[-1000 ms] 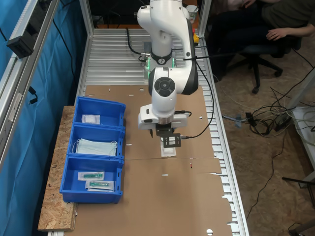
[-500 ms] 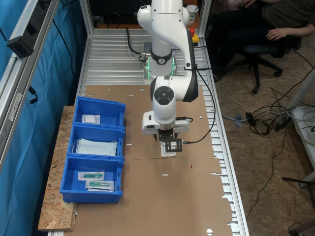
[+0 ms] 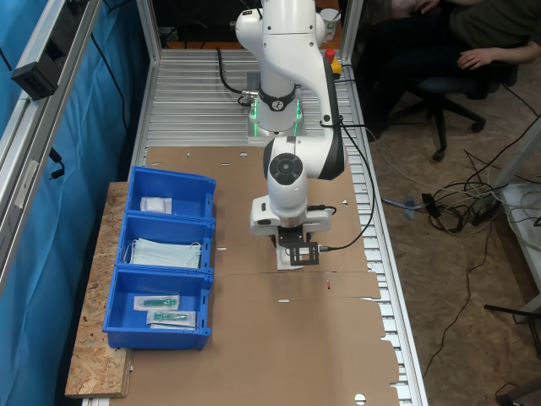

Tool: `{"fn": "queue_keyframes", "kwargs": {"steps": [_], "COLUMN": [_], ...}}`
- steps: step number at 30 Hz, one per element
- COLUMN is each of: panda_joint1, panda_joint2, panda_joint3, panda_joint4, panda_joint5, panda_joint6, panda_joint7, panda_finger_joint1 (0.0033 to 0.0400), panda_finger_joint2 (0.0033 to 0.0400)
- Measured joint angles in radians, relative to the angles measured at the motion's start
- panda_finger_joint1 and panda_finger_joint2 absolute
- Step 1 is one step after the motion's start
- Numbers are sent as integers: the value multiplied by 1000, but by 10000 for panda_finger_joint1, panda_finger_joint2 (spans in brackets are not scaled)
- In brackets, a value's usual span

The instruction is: Pick and place sorting task of medical equipment.

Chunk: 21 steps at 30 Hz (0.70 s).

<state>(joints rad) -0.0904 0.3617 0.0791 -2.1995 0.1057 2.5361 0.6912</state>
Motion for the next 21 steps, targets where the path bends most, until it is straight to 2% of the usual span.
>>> {"fn": "queue_keyframes", "kwargs": {"steps": [21], "panda_joint1": [0], "panda_joint2": [67], "panda_joint3": [7], "panda_joint4": [-1], "panda_joint5": [13], "panda_joint6": [89], "panda_joint7": [0], "panda_finger_joint1": [400], "panda_finger_joint2": [400]}}
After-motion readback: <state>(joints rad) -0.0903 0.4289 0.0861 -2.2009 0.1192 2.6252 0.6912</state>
